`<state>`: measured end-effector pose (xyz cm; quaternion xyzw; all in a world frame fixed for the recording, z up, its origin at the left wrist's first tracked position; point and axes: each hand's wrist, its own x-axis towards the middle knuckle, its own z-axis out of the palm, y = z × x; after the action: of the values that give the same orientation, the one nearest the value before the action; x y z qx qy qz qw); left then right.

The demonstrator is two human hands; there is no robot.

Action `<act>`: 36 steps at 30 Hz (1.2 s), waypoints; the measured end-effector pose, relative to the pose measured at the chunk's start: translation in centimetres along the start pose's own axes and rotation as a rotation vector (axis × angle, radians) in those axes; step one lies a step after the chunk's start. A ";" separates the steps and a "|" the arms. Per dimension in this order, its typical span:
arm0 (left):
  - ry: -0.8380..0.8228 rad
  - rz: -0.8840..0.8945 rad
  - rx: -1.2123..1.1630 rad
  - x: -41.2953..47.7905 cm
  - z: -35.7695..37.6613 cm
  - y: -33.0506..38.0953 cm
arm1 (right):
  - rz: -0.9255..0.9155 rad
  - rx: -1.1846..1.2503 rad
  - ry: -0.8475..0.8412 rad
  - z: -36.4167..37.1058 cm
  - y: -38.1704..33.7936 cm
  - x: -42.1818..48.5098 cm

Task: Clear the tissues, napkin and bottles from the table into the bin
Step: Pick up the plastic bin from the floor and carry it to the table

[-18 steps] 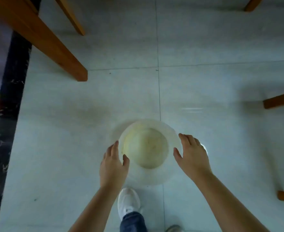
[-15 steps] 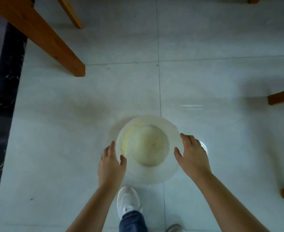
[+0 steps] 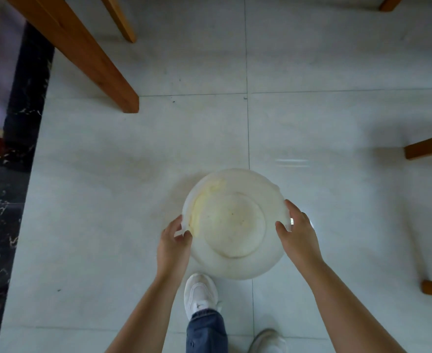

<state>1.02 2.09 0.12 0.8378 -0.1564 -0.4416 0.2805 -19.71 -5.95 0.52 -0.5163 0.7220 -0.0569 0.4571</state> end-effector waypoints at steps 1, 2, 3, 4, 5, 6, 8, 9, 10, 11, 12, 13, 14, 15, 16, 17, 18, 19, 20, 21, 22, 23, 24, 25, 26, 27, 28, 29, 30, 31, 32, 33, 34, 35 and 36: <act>0.005 0.004 -0.026 -0.7 -0.7 0.6 | -0.012 0.002 0.003 -0.7 -0.6 -0.8; 0.012 0.012 -0.048 -1.4 -1.3 1.2 | -0.028 0.008 0.009 -1.4 -1.3 -1.5; 0.020 0.024 -0.072 -2.2 -2.1 2.1 | -0.039 0.023 0.020 -2.1 -2.0 -2.5; 0.029 0.036 -0.097 -3.1 -2.9 3.0 | -0.044 0.044 0.032 -2.9 -2.9 -3.4; 0.039 0.056 -0.121 -3.9 -3.7 4.0 | -0.051 0.069 0.044 -3.6 -3.8 -4.5; 0.050 0.080 -0.141 -4.9 -4.6 5.1 | -0.060 0.093 0.055 -4.4 -4.7 -5.6; 0.073 0.124 -0.182 -6.7 -6.4 7.3 | -0.083 0.138 0.074 -6.1 -6.4 -7.6; 0.079 0.141 -0.203 -7.7 -7.5 8.6 | -0.095 0.158 0.084 -7.0 -7.3 -8.6; 0.083 0.158 -0.228 -8.8 -8.4 9.9 | -0.112 0.173 0.092 -8.0 -8.3 -9.5; 0.083 0.183 -0.257 -9.8 -9.4 11.3 | -0.133 0.182 0.098 -9.0 -9.3 -10.4; 0.083 0.207 -0.282 -10.9 -10.3 12.5 | -0.149 0.185 0.099 -9.9 -10.2 -11.2; 0.085 0.234 -0.308 -12.1 -11.3 14.0 | -0.166 0.188 0.103 -11.2 -11.4 -12.0; 0.085 0.262 -0.331 -13.3 -12.4 15.6 | -0.181 0.190 0.105 -12.5 -12.6 -12.8; 0.082 0.292 -0.349 -14.5 -13.4 17.2 | -0.199 0.193 0.110 -13.9 -13.9 -13.6; 0.077 0.323 -0.357 -15.7 -14.4 18.8 | -0.218 0.195 0.118 -15.3 -15.1 -14.4; 0.072 0.352 -0.356 -16.6 -15.2 20.1 | -0.234 0.196 0.124 -16.6 -16.2 -15.0; 0.068 0.382 -0.358 -17.8 -16.2 21.7 | -0.254 0.202 0.133 -18.0 -17.4 -15.9; 0.065 0.405 -0.358 -19.1 -17.1 23.2 | -0.274 0.211 0.138 -19.5 -18.7 -16.9; 0.063 0.425 -0.356 -20.3 -18.0 24.7 | -0.295 0.220 0.148 -20.9 -19.9 -18.0; 0.059 0.445 -0.354 -21.4 -18.9 26.2 | -0.318 0.219 0.168 -22.3 -21.2 -19.0; 0.052 0.461 -0.347 -22.4 -19.5 27.4 | -0.339 0.206 0.191 -23.4 -22.2 -20.0; 0.045 0.478 -0.343 -23.5 -20.3 28.7 | -0.361 0.193 0.213 -24.6 -23.4 -21.0; 0.039 0.494 -0.344 -24.7 -21.1 29.9 | -0.379 0.186 0.228 -25.8 -24.5 -22.1; 0.037 0.520 -0.350 -25.8 -21.9 31.1 | -0.398 0.183 0.241 -27.0 -25.6 -23.1; 0.039 0.548 -0.352 -26.9 -22.8 32.2 | -0.419 0.179 0.250 -28.1 -26.7 -24.1; 0.039 0.573 -0.349 -27.8 -23.5 33.1 | -0.434 0.171 0.252 -29.0 -27.6 -24.9; 0.033 0.599 -0.350 -28.7 -24.3 34.1 | -0.446 0.165 0.258 -30.0 -28.6 -25.8; 0.023 0.620 -0.347 -29.4 -25.1 34.8 | -0.453 0.159 0.266 -30.9 -29.5 -26.6; 0.015 0.631 -0.344 -30.0 -25.8 35.5 | -0.462 0.156 0.279 -31.7 -30.4 -27.3; 0.008 0.634 -0.342 -30.6 -26.5 36.2 | -0.474 0.155 0.293 -32.5 -31.3 -28.0; -0.006 0.630 -0.344 -31.1 -27.1 36.8 | -0.484 0.156 0.304 -33.2 -32.0 -28.6; -0.025 0.630 -0.351 -31.5 -27.9 37.5 | -0.495 0.156 0.314 -34.0 -33.0 -29.3; -0.042 0.628 -0.358 -31.9 -28.6 38.1 | -0.506 0.150 0.320 -34.7 -34.0 -29.9; -0.055 0.626 -0.362 -32.1 -29.2 38.6 | -0.514 0.142 0.326 -35.3 -34.9 -30.4; -0.062 0.627 -0.366 -32.3 -29.9 39.2 | -0.523 0.135 0.330 -35.8 -36.0 -30.9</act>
<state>7.04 -2.65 58.54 0.6712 -0.3325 -0.3799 0.5427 -18.97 -11.78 59.65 -0.6367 0.6238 -0.3032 0.3370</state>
